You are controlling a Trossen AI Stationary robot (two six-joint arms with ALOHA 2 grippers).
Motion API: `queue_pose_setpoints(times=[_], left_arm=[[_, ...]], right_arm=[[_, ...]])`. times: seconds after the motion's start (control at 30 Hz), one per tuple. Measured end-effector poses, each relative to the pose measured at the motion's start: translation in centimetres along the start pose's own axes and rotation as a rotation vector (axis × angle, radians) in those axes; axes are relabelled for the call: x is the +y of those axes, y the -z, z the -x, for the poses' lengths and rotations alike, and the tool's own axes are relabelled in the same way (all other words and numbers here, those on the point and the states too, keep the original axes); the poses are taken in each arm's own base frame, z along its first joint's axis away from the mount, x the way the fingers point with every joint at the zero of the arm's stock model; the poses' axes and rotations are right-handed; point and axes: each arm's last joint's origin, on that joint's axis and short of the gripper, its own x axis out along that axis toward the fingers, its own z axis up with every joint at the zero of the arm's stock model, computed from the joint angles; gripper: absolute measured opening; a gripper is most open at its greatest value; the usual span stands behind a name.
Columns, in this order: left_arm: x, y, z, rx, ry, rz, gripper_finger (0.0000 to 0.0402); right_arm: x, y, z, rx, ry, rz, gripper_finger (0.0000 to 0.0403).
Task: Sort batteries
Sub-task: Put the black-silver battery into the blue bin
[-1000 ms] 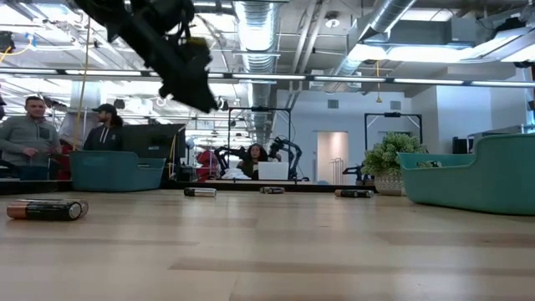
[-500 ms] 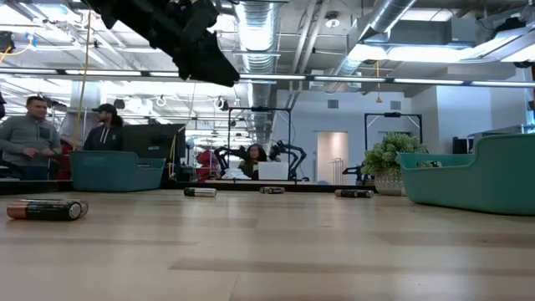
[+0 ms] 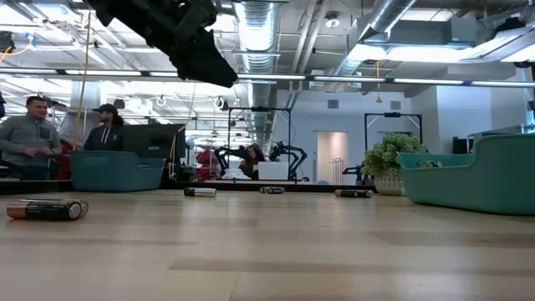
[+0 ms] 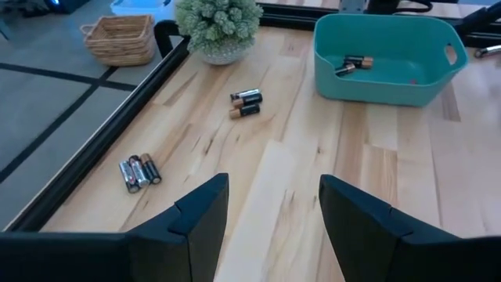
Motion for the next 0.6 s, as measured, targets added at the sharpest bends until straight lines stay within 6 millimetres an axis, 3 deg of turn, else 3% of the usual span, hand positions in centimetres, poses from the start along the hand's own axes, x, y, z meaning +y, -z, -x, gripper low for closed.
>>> queue_pose_setpoints(times=[0.2,0.6], left_arm=[[-0.4,0.2,0.1,0.017,0.012,-0.011,0.0194],[-0.5,0.5,0.1,0.050,0.015,-0.017,0.0194]], right_arm=[[0.4,0.3,-1.4,0.052,0.099,-0.026,0.0181],[0.3,0.5,-1.9,0.041,0.118,-0.024,0.0181]])
